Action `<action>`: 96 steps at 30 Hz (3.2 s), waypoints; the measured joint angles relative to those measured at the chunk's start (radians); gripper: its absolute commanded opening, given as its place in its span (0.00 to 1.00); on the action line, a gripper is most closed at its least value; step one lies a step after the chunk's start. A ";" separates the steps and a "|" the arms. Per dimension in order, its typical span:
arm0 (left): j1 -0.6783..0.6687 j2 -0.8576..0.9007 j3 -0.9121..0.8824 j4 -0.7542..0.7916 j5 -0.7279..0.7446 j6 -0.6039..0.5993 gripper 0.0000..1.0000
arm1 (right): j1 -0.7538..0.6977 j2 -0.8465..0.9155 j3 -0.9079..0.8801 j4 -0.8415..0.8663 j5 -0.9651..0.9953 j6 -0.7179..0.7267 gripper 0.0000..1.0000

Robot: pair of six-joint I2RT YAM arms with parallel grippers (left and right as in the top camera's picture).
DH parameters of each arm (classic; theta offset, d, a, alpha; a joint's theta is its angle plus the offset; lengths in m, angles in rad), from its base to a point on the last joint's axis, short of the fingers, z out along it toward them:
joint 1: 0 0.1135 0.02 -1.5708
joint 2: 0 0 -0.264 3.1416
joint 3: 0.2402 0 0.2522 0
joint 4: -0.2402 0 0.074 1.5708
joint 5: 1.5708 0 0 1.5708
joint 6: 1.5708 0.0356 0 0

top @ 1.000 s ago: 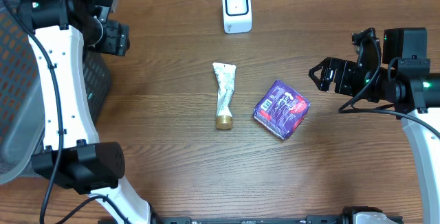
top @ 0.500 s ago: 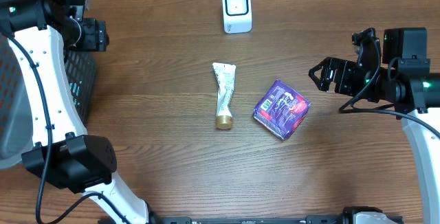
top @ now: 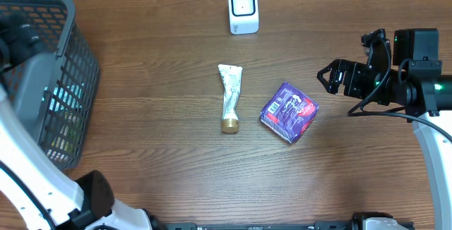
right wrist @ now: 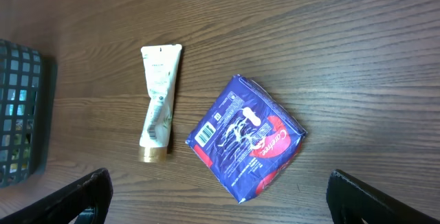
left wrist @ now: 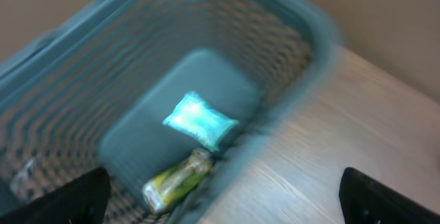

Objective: Scan the item barcode
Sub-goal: 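Reach the left gripper into the basket and grasp the mint-green packet, then place the mint-green packet left of the white tube, release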

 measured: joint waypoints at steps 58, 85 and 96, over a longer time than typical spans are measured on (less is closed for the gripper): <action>0.075 0.626 -0.302 0.179 0.080 -0.215 0.04 | 0.000 0.000 0.000 -0.072 -0.002 0.001 1.00; -0.669 0.166 -0.387 0.054 0.272 0.140 0.04 | 0.000 0.000 0.000 -0.028 -0.018 0.000 1.00; -0.888 0.174 -1.159 0.634 0.215 0.143 0.60 | 0.000 0.000 0.001 -0.023 -0.018 0.000 1.00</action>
